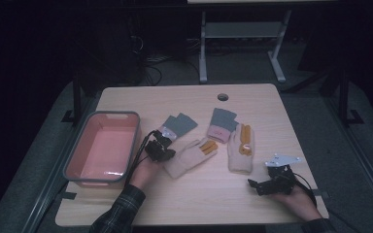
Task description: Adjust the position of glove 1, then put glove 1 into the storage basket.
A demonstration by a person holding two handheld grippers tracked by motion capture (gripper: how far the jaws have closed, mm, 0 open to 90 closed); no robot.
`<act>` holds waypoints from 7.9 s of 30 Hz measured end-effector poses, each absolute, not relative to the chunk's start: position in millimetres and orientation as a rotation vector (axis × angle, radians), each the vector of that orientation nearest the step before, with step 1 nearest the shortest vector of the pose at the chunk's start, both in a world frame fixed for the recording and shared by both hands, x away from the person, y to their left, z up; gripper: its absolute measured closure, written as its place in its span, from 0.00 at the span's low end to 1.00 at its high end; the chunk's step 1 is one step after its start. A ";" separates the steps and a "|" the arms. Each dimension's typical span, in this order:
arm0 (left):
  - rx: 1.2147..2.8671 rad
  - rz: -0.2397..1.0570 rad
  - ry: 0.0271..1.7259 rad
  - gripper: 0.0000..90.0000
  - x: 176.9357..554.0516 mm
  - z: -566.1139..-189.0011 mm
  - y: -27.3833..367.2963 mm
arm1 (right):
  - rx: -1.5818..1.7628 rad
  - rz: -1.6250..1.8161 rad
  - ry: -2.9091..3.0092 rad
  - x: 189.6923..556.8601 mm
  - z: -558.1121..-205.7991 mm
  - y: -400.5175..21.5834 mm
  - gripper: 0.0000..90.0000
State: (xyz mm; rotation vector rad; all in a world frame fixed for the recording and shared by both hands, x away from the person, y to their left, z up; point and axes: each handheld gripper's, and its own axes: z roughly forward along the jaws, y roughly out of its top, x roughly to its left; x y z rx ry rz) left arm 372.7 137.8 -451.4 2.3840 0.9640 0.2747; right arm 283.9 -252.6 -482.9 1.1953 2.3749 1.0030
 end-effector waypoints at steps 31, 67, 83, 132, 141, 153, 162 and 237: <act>2.359 0.162 0.725 0.99 323.4 -437.5 122.4 | 1.193 1.003 2.374 283.7 -482.9 -252.7 0.02; 2.367 -0.025 0.496 0.99 284.0 -450.0 47.1 | 1.189 1.003 2.374 283.9 -483.0 -252.9 0.02; 2.303 0.122 0.644 0.94 285.8 -436.8 128.2 | 1.183 1.006 2.378 284.4 -483.0 -253.1 0.02; 2.251 0.308 0.716 0.14 270.5 -476.4 181.1 | 1.249 1.065 2.361 295.7 -440.0 -251.6 0.72; 2.254 0.307 0.716 0.14 270.6 -476.2 181.3 | 1.217 1.152 2.403 318.8 -428.8 -229.1 1.00; 2.254 0.302 0.708 0.14 272.1 -476.4 181.4 | 1.158 1.062 2.518 346.7 -447.8 -185.6 1.00; 2.255 0.302 0.706 0.14 272.1 -476.4 181.5 | 1.215 1.014 2.546 346.7 -454.7 -199.6 1.00; 2.250 0.301 0.710 0.14 273.1 -476.6 180.9 | 1.215 0.892 2.484 368.0 -462.6 -273.9 0.77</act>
